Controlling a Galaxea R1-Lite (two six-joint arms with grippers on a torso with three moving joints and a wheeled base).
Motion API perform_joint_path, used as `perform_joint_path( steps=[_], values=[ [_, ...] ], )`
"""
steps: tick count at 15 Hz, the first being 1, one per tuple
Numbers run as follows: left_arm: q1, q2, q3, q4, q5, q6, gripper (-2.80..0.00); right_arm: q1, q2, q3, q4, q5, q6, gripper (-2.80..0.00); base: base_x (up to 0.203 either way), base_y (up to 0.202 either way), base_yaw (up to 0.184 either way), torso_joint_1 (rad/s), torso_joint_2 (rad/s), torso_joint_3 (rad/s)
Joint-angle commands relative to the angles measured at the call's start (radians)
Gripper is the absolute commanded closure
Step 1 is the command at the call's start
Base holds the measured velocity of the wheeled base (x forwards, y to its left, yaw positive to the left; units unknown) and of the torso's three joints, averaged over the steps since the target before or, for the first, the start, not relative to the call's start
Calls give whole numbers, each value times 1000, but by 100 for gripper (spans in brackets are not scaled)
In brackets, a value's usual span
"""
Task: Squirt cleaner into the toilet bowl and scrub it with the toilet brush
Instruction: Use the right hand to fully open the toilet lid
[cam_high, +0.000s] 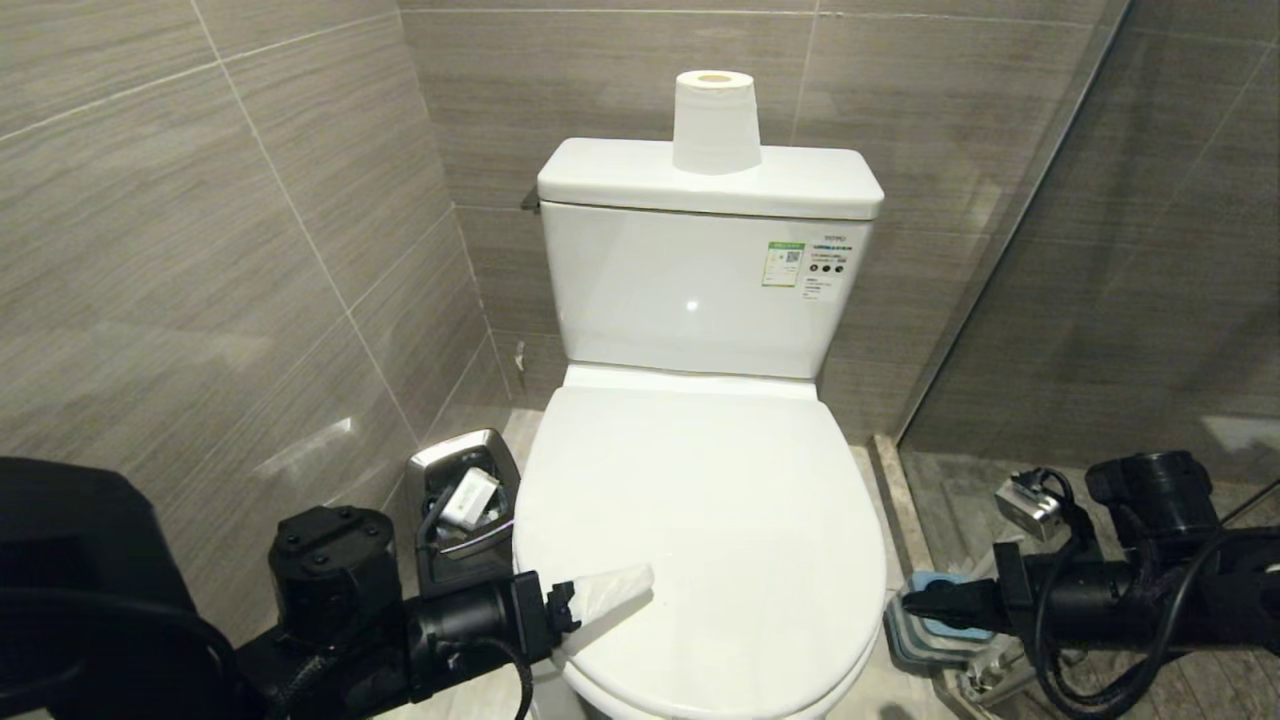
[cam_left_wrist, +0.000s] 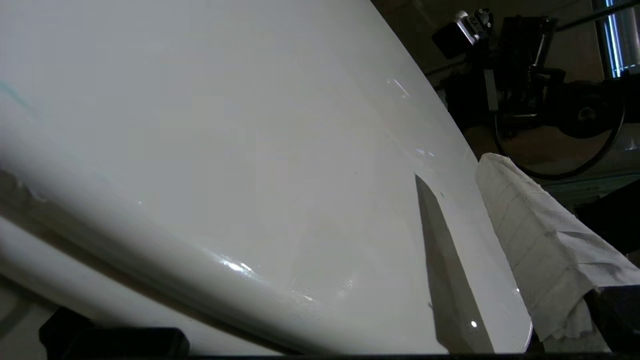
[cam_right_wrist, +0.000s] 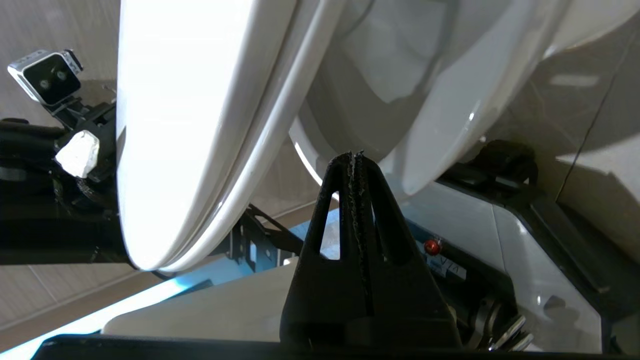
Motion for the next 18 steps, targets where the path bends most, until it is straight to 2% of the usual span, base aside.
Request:
perform_joint_path(
  steps=[1,18],
  values=[
    [0,-18,2,-10,-3,-5,-280,7,23,-4,-38,3,4,0,0,0,0,0,0,0],
    [-24,-36,5,-10,-2,-6,-280,111,60,-131,-42,5,36,0,0,0,0,0,-4,1]
  ],
)
